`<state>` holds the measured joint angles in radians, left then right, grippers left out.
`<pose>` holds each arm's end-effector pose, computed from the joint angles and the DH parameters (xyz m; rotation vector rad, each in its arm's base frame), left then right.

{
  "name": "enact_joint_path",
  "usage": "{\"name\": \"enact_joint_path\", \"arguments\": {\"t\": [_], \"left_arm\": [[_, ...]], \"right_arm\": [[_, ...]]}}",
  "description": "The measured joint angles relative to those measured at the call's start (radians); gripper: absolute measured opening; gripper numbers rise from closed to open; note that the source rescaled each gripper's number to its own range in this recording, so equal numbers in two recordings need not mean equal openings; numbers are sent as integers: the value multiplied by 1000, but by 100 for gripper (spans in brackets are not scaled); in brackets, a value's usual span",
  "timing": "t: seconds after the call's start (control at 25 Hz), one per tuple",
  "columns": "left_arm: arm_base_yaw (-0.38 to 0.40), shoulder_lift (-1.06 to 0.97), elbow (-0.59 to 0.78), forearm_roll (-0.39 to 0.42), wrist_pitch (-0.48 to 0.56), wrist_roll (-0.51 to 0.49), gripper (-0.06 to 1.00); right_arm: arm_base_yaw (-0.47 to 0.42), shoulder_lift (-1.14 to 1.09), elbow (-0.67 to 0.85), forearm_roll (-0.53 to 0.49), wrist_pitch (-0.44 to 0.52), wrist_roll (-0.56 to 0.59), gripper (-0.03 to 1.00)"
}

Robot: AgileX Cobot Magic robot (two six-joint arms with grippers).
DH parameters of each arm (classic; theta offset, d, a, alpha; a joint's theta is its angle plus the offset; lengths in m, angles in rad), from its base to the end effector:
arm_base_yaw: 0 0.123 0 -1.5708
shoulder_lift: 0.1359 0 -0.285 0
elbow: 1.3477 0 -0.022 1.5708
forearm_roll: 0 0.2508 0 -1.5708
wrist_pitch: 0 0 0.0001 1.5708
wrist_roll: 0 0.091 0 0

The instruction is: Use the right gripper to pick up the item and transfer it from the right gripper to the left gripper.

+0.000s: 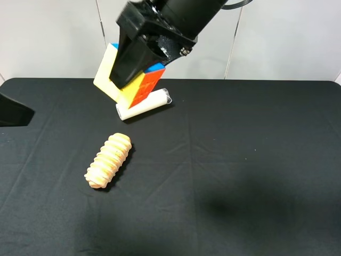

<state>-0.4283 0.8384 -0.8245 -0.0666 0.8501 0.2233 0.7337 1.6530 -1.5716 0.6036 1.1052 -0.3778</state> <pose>0.1375 -0.0678 0.3354 0.7273 2.2372 -0.1811 0.2316 0.2710 0.3580 -1.2294 2.3447 0.9224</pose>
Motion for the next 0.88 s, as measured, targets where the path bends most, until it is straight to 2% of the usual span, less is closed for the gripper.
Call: {"name": "enact_joint_path", "arguments": {"t": [0.24, 0.4, 0.6, 0.88], "left_arm": [[-42, 6, 0, 0, -95, 5, 91], [-66, 44, -2, 4, -109, 22, 91], [-149, 127, -38, 67, -129, 26, 91], [-261, 203, -65, 182, -170, -47, 91]], "right_arm": [[0, 0, 0, 0, -26, 49, 0], [0, 0, 0, 0, -31, 60, 0], [0, 0, 0, 1, -47, 76, 0], [0, 0, 0, 1, -58, 90, 0]]}}
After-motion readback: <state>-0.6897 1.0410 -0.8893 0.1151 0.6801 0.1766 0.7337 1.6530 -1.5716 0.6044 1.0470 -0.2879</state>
